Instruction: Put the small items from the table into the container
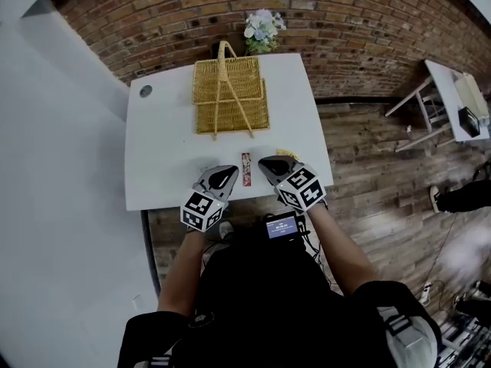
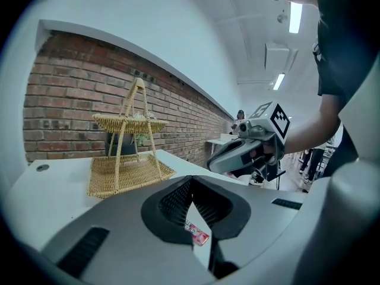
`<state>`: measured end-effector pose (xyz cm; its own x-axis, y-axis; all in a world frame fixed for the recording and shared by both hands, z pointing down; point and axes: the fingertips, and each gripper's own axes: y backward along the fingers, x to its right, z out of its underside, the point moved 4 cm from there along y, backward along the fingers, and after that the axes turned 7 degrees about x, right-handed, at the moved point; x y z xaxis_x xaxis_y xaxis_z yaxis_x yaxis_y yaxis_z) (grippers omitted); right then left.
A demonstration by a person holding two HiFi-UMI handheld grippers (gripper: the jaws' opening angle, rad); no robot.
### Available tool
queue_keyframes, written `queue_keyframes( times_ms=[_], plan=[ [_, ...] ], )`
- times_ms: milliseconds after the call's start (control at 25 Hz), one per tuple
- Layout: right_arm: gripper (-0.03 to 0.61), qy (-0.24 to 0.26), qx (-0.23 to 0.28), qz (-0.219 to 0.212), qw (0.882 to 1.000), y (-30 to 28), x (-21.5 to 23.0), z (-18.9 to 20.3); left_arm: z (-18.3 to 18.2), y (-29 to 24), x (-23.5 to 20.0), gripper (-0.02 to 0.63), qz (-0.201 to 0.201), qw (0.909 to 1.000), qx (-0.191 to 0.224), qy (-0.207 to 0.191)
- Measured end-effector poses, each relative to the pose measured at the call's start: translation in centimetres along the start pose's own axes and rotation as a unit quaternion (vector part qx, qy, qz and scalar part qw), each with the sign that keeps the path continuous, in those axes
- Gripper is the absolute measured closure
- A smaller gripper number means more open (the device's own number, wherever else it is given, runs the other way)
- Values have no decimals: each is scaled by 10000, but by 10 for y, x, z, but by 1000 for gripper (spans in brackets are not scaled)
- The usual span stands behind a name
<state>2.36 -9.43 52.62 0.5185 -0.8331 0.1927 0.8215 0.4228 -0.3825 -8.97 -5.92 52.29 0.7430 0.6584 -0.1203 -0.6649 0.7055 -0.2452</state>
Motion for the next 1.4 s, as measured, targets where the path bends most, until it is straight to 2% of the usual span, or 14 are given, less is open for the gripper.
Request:
queue_keyframes(
  times_ms=[520,1000,1280,1360,1400],
  plan=[
    [565,-107,148,342,9992,-9,0,-15,-5,0,-18,604,342,9994,-51,-98],
    [565,-245,217,411,9986,-5,5,-16,-6,-2,-19,604,362,9992,-79,-151],
    [561,-460,296,724,9959,8,25,-8,-4,-9,-13,604,522,9986,-73,-94],
    [533,-584,286,787,9948,14,32,-2,-2,-11,-10,604,566,9983,-106,-63],
    [491,-660,273,824,9940,17,36,2,0,-12,-8,604,588,9982,-132,-46]
  ],
)
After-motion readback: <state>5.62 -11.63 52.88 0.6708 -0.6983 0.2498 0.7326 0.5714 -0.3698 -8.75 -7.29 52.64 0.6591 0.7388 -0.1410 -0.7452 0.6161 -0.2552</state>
